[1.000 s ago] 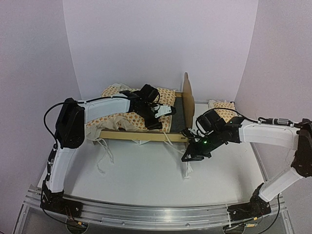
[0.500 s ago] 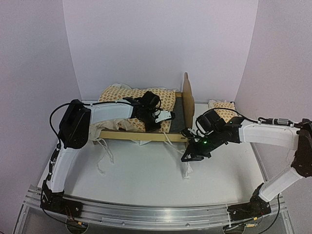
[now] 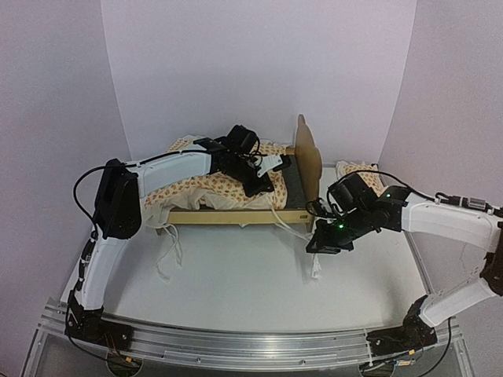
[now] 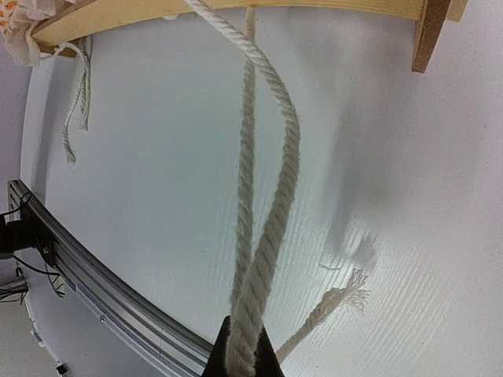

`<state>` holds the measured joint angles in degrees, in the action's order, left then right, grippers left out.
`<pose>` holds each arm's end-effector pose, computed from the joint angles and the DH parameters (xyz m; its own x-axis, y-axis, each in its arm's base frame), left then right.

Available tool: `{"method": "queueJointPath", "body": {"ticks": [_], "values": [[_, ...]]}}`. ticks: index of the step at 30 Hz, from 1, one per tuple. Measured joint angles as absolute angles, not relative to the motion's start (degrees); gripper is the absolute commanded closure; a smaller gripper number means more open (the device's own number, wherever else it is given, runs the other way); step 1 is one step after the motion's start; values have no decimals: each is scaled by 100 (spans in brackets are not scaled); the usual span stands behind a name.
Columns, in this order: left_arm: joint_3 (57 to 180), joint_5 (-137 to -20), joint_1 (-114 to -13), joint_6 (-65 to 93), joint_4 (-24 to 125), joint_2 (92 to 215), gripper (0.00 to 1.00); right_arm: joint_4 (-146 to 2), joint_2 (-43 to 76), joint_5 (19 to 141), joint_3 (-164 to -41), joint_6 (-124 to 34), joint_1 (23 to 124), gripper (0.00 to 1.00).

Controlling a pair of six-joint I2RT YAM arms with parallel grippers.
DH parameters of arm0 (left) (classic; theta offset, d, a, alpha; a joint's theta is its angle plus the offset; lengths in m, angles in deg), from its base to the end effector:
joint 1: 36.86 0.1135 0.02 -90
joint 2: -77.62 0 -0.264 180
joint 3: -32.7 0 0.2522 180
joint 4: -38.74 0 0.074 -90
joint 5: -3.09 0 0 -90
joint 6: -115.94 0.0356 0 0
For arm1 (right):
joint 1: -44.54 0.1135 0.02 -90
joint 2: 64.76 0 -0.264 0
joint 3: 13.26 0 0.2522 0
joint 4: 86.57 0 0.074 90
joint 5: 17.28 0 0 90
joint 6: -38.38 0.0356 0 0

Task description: Set up the pet bed

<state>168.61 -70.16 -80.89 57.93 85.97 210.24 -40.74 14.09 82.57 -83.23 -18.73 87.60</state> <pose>0.3728 -0.3746 0.2472 0.0085 0.6974 -0.7167 0.9553 0.2061 0.2119 0.2013 0.1964 0.2446 -0.9053 -0.1137 -0.4093 -0.3017 0.8505 0.4310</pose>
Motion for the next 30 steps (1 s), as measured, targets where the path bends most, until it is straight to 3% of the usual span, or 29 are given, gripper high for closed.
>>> {"method": "queueJointPath", "body": {"ticks": [10,20,30], "values": [[17459,-6088,-8016,4863,8734,21024,100,-3798,1183,8125,-8311,-1707,8761,100],[16560,-5932,-7997,4895,8095,20979,100,-3881,1967,8287,-8548,-1706,9159,100],[17571,-5454,-7984,3797,7848,21341,100,-4162,2095,8131,-7813,-1187,9097,100]]}}
